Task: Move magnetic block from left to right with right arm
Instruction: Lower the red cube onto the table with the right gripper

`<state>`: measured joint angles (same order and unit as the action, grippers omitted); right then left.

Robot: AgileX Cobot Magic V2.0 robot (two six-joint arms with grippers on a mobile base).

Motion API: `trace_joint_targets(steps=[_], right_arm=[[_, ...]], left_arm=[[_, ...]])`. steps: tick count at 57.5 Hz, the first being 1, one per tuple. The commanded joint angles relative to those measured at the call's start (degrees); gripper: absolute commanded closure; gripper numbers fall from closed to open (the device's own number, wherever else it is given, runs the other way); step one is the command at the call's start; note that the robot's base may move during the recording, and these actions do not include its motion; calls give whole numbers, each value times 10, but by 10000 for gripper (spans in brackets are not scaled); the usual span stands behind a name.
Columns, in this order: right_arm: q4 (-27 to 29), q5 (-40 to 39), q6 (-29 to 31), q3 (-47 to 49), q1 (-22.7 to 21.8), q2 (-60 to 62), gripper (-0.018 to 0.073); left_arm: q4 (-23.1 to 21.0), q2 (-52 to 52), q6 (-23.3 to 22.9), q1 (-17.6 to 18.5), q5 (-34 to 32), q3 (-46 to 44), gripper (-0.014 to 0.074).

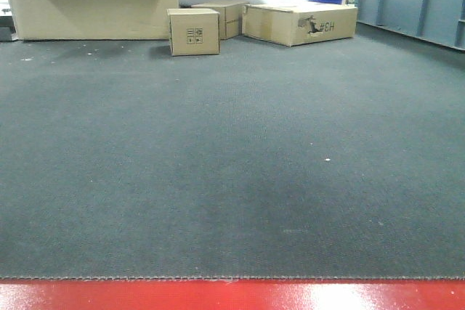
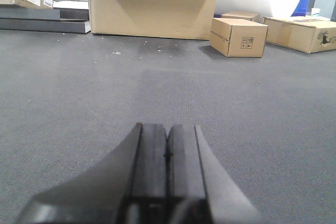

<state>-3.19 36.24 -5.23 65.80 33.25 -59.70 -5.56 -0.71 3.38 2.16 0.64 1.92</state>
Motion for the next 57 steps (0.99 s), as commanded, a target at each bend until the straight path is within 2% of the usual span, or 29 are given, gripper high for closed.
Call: trace_joint_targets(steps=[1, 7, 17, 28, 40, 57], right_arm=[[12, -12, 7, 53, 6, -62, 365], [38, 19, 7, 100, 6, -145, 365], [40, 81, 7, 171, 6, -277, 365], [40, 81, 7, 197, 7, -382, 365], [40, 79, 7, 197, 7, -448, 365], [38, 63, 7, 197, 7, -472, 363]], left_arm=[[-3, -5, -4, -1, -52, 4, 722], [-3, -5, -4, -1, -52, 4, 722], [-3, -5, -4, -1, -52, 4, 722], [-3, -5, -4, -1, -52, 4, 722], [-3, -5, -4, -1, -52, 4, 722], [-3, -5, -4, -1, -52, 4, 722]])
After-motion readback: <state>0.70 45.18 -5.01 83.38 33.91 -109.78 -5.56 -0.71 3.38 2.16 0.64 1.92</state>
